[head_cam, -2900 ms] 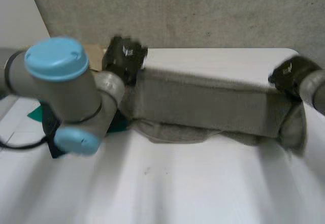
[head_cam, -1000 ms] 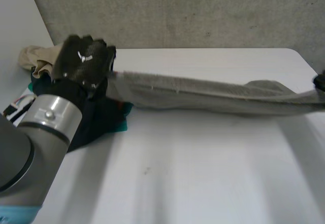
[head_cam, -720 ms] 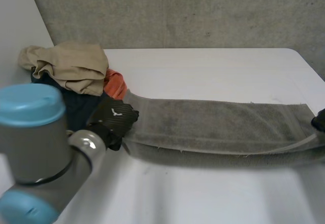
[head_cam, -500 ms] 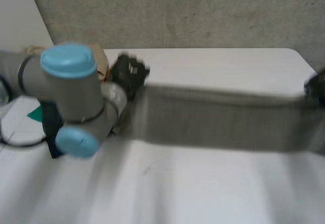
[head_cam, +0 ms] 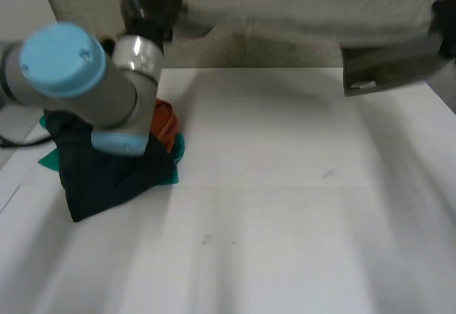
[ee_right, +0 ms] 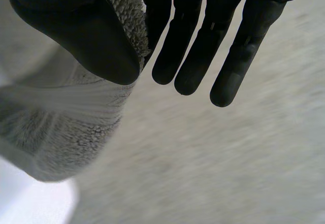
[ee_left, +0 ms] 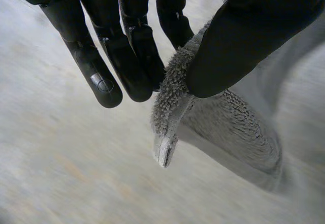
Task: Fold the laundry.
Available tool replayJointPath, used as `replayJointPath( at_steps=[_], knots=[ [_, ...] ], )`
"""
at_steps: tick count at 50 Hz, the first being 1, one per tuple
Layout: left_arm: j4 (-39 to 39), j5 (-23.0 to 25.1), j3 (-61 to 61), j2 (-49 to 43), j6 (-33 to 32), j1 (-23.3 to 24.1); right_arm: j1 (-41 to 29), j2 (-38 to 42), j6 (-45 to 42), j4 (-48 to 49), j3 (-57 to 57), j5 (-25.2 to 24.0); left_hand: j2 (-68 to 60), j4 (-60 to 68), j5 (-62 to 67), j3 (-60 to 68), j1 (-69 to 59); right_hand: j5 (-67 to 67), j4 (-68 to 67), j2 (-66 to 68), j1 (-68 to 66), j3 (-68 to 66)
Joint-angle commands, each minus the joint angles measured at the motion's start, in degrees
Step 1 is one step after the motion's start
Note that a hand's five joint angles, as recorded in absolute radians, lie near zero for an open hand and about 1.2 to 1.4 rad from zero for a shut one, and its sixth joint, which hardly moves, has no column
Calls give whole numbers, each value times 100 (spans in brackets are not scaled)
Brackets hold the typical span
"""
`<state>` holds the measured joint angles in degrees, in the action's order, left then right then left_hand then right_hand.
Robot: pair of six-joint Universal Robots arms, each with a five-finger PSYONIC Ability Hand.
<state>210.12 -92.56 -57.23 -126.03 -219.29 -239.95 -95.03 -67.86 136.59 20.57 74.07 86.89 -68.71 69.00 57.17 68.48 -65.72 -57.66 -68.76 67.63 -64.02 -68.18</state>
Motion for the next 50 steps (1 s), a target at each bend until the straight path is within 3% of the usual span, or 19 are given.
replayJointPath(
  at_steps=[1,11,15,19,28,36,41,50],
  knots=[
    [-50,-8,-1535,43,202,54,-16,405,0,-1001,591,-58,-1129,1100,1283,1152,-1428,-1234,-1124,1237,-1598,-1182],
    [-41,36,-3118,244,246,177,282,748,35,-2645,1101,-462,-1129,1100,1283,1152,-1428,-1173,-1063,1176,-1537,-1122],
    [-41,36,-3408,456,246,168,581,695,149,-2848,1127,-892,-1129,1100,1283,1152,-1428,2605,2715,-2602,2241,2656],
    [-41,36,-3593,658,246,177,749,546,246,-3041,1031,-1183,-1129,1100,1283,1152,-1428,3620,3730,-3618,3257,3672],
    [-33,36,-3848,1001,264,194,775,300,-333,-3367,820,-1464,-1129,1100,1283,1152,-1428,3655,3765,-3652,3292,3707],
    [-41,27,-3901,1063,422,212,775,422,-1687,-3384,925,-2237,-1129,1100,1283,1152,-1428,3672,3782,-3669,3308,3723],
    [-41,27,-3910,1045,483,195,758,861,-2170,-3349,882,-2299,-1129,1100,1283,1152,-1428,3689,3798,-3686,3325,3740],
    [-41,36,-3893,1054,483,186,758,1249,-2250,-3015,811,-2317,-1129,1100,1283,1152,-1428,3706,3815,-3703,3342,3757]
  ],
)
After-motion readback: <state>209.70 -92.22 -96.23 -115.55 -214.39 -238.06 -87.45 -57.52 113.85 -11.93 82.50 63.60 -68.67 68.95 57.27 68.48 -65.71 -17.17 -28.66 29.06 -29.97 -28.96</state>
